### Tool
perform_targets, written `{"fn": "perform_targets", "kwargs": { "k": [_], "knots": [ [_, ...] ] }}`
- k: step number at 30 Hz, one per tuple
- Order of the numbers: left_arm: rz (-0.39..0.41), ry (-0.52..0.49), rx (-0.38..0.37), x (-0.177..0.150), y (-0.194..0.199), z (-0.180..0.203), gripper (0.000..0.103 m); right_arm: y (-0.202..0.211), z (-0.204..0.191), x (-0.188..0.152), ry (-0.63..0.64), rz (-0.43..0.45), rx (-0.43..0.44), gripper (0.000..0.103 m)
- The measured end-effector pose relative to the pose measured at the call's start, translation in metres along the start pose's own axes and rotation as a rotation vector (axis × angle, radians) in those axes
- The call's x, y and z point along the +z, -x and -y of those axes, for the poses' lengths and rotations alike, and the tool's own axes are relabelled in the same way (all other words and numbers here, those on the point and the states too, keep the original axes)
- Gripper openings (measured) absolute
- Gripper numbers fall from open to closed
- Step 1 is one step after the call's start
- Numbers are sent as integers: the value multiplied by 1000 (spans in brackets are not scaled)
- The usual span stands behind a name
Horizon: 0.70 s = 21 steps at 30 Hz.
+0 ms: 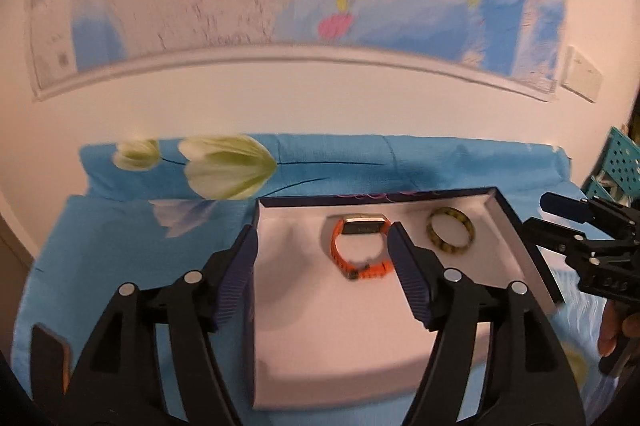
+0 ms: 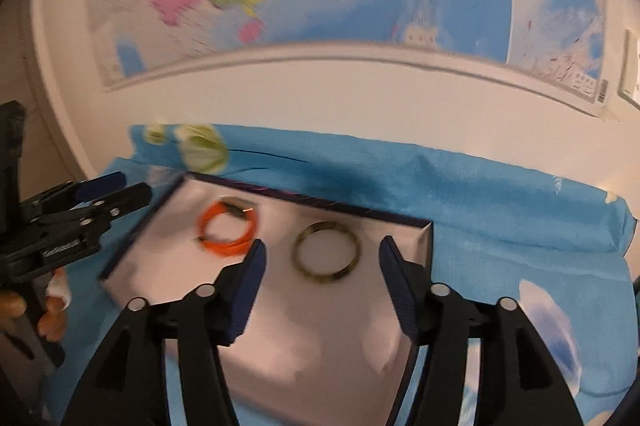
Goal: Organize jewelry
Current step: 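Move the right tool to the clear crystal bead bracelet and grasp it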
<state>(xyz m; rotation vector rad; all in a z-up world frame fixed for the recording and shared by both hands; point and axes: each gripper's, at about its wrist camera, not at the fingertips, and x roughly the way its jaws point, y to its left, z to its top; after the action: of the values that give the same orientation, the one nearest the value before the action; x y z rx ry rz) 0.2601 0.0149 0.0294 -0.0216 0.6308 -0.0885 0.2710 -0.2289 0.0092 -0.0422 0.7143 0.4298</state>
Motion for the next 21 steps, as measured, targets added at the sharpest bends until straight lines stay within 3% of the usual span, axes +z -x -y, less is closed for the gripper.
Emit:
{"fn": "perform_targets", "kwargs": {
  "k": [11, 21],
  "knots": [
    [100, -76, -17, -76, 91, 9, 90, 72, -35, -89, 59, 25, 61, 62],
    [91, -120, -31, -131, 120, 23, 92, 92, -49, -148, 58, -46, 33, 62]
  ]
}}
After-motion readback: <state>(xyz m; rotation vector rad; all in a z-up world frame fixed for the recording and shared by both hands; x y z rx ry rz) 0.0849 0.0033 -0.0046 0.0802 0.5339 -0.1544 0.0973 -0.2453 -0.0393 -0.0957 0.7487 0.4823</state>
